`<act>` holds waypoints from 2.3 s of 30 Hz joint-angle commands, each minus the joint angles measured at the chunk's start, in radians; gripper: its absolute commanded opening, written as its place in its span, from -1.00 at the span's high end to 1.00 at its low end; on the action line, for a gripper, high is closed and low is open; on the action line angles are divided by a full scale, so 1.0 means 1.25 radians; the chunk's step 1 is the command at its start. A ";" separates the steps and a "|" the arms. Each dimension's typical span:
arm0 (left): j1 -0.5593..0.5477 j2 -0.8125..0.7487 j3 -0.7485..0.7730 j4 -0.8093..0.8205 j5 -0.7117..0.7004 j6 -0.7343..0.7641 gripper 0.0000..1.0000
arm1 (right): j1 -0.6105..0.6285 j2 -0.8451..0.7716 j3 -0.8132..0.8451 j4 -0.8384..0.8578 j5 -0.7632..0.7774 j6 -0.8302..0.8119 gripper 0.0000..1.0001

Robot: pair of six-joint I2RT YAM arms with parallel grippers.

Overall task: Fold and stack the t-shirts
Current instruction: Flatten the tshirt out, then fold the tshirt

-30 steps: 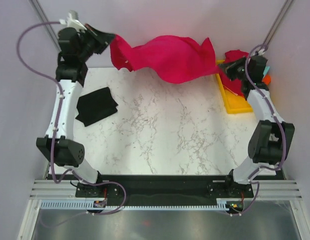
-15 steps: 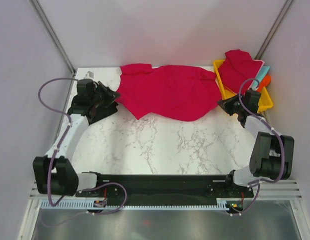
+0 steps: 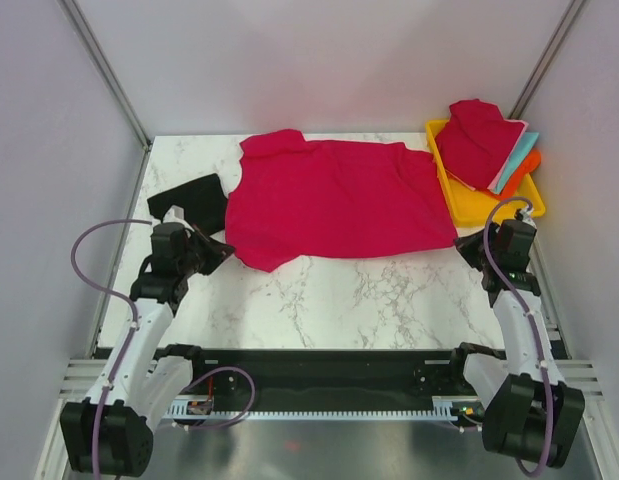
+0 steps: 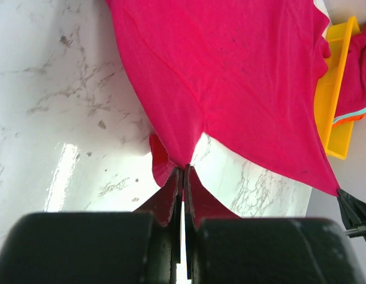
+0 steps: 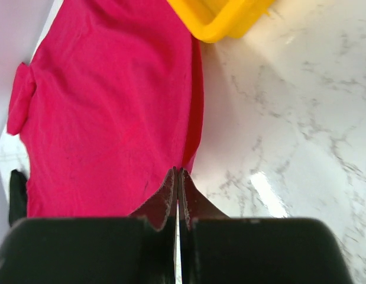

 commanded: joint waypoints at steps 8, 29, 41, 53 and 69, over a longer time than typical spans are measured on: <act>0.002 -0.179 -0.006 -0.124 -0.042 -0.039 0.96 | -0.006 -0.127 -0.026 -0.177 0.116 -0.065 1.00; 0.004 0.279 0.336 -0.102 -0.136 -0.072 0.96 | 0.015 0.247 0.208 -0.029 0.132 -0.004 1.00; 0.022 0.530 0.561 -0.081 -0.082 -0.113 0.96 | 0.048 0.433 0.351 0.006 0.157 0.053 1.00; 0.025 0.725 0.760 -0.075 -0.077 -0.127 0.96 | 0.071 0.541 0.426 0.046 0.224 0.118 1.00; 0.028 0.805 0.847 -0.079 -0.057 -0.041 -0.77 | 0.114 0.505 0.411 0.083 0.295 0.086 -0.42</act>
